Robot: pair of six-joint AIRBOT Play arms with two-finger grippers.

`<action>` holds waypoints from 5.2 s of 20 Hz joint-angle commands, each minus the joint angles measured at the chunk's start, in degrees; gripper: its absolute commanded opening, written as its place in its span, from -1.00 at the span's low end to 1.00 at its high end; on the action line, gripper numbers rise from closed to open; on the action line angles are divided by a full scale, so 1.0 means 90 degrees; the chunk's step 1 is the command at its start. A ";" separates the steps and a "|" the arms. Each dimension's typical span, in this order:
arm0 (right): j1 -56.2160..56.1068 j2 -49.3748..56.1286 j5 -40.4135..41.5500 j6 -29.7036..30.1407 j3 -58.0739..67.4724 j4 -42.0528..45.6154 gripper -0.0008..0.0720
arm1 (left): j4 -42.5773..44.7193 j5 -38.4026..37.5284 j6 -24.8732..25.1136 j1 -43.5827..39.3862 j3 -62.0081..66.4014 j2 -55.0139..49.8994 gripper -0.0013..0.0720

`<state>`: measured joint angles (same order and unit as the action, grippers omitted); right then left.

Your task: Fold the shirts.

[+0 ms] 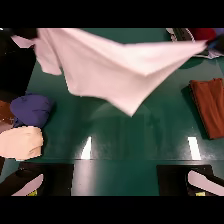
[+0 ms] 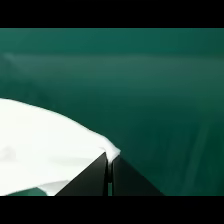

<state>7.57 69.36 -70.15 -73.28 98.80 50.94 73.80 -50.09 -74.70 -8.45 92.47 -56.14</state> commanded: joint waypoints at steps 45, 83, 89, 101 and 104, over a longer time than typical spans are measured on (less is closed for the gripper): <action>-0.0284 0.0656 0.0206 -0.0731 -0.2353 0.0644 0.14 | -0.1622 -0.2344 0.1025 0.1367 -0.1180 -0.2873 0.40; -0.0393 -0.1481 0.0899 -0.0976 -0.4575 0.0612 0.14 | 0.0206 -0.0221 0.0612 -0.0444 -0.4313 -0.1491 -0.90; 0.0578 -0.1970 -0.0270 -0.0969 -0.4879 0.0644 0.14 | 0.0238 -0.1044 0.0561 0.0185 -0.3344 -0.0685 -0.91; 0.0911 -0.0831 -0.0838 -0.0321 -0.7628 0.0517 0.55 | -0.1430 -0.1154 0.0469 0.2603 -0.4546 -0.0692 -0.91; 0.0323 -0.0223 -0.0277 -0.0248 -0.7774 0.0311 0.51 | -0.1447 -0.1161 0.0469 0.2603 -0.4546 -0.0692 -0.91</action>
<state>13.91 62.46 -75.90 -76.73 31.11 55.44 61.71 -60.42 -70.50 14.11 52.38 -62.41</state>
